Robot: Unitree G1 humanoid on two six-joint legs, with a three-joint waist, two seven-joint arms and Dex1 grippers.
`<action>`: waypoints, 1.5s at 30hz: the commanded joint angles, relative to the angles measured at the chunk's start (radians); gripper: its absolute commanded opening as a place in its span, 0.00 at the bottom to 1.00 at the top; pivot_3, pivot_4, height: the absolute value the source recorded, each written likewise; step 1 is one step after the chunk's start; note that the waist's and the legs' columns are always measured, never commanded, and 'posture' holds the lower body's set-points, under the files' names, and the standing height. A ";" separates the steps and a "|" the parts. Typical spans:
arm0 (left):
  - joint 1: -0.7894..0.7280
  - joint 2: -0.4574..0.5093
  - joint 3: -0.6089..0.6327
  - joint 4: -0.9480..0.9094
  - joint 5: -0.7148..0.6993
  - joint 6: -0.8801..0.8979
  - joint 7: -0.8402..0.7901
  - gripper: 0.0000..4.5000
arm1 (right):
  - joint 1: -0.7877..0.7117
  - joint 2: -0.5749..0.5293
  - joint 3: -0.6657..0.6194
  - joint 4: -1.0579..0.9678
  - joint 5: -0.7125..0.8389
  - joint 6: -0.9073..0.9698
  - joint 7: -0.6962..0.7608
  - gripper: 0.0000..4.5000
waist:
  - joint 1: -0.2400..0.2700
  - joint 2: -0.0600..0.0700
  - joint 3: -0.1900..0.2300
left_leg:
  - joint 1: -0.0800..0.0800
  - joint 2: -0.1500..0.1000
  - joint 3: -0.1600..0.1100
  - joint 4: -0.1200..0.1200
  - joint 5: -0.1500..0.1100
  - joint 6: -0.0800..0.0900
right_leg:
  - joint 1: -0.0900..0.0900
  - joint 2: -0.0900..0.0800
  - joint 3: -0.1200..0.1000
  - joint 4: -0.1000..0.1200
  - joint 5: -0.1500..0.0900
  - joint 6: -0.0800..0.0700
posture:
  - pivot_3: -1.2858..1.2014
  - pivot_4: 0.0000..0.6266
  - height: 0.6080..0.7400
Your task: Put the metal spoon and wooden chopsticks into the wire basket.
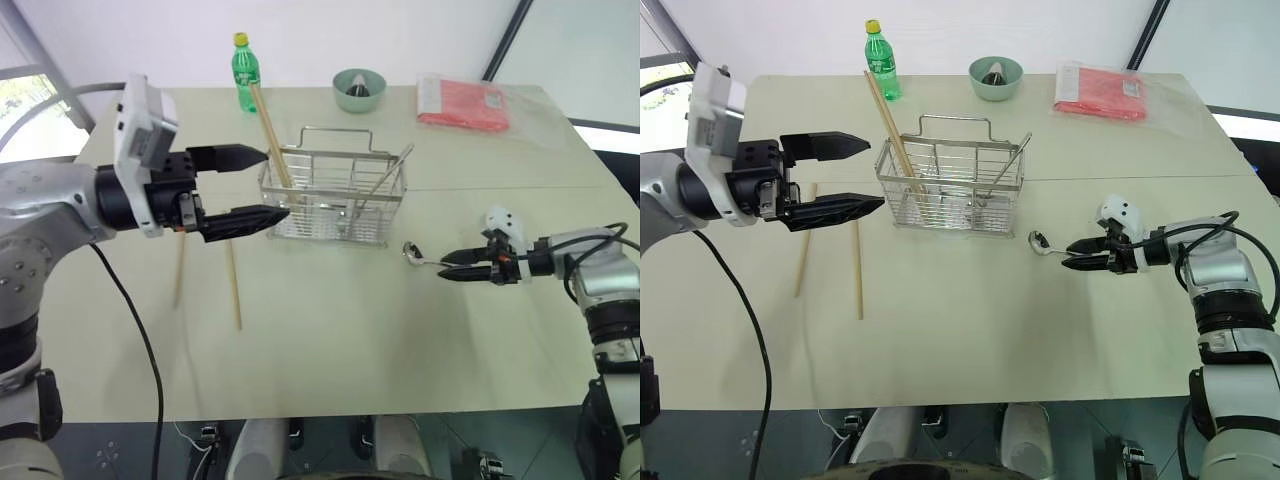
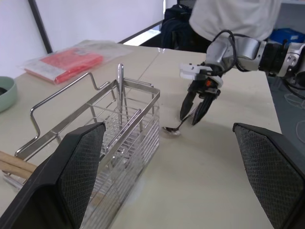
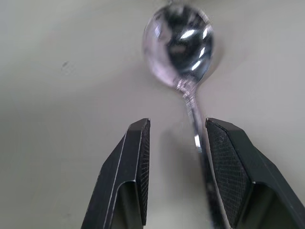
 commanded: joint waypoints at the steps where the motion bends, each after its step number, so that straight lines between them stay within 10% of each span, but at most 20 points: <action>1: -0.033 0.008 0.006 0.005 0.005 -0.006 -0.006 1.00 | -0.009 0.011 0.006 -0.006 -0.001 -0.022 -0.015 0.41 | 0.000 0.000 0.000 | 0.000 0.000 0.000 0.000 0.000 0.000 | 0.000 0.000 0.000 0.000 0.000 0.000 | 0.52 0.24 0.54; 10: -0.050 0.016 0.012 0.001 -0.006 0.012 -0.001 1.00 | -0.077 0.060 0.031 0.203 -0.060 -0.122 -0.077 0.41 | -0.001 -0.001 -0.001 | 0.001 0.000 0.000 0.001 0.000 0.000 | 0.002 0.000 0.000 0.000 0.000 0.000 | 0.52 0.24 0.54; 15: -0.064 0.013 0.021 0.009 -0.009 0.019 0.004 1.00 | -0.091 0.063 0.033 0.249 -0.062 -0.150 -0.069 0.01 | 0.000 -0.001 -0.001 | 0.001 0.000 0.000 0.001 0.000 0.000 | 0.002 0.001 0.000 0.000 0.000 0.000 | 0.52 0.24 0.54; 24: -0.069 0.000 0.014 0.032 0.019 -0.007 -0.001 1.00 | -0.092 0.054 -0.013 0.249 -0.034 -0.164 -0.077 0.01 | 0.001 -0.002 -0.001 | 0.001 0.000 -0.001 0.001 0.000 0.000 | 0.003 0.001 0.000 0.000 0.000 0.000 | 0.52 0.24 0.54; 32: -0.102 -0.022 0.023 0.066 0.026 -0.021 0.021 1.00 | -0.215 0.051 -0.335 -0.035 0.317 0.203 -0.221 0.01 | 0.000 0.001 0.001 | 0.000 0.000 -0.001 0.001 0.000 0.000 | 0.000 0.000 0.000 0.001 0.000 0.000 | 0.52 0.24 0.54; 45: -0.146 -0.069 -0.005 0.088 0.065 -0.041 0.026 1.00 | -0.443 0.486 -0.410 -0.486 0.645 0.419 -0.758 0.01 | 0.004 0.002 0.001 | -0.001 -0.001 0.001 0.001 -0.001 0.003 | -0.006 -0.002 0.001 0.011 0.000 0.000 | 0.52 0.24 0.54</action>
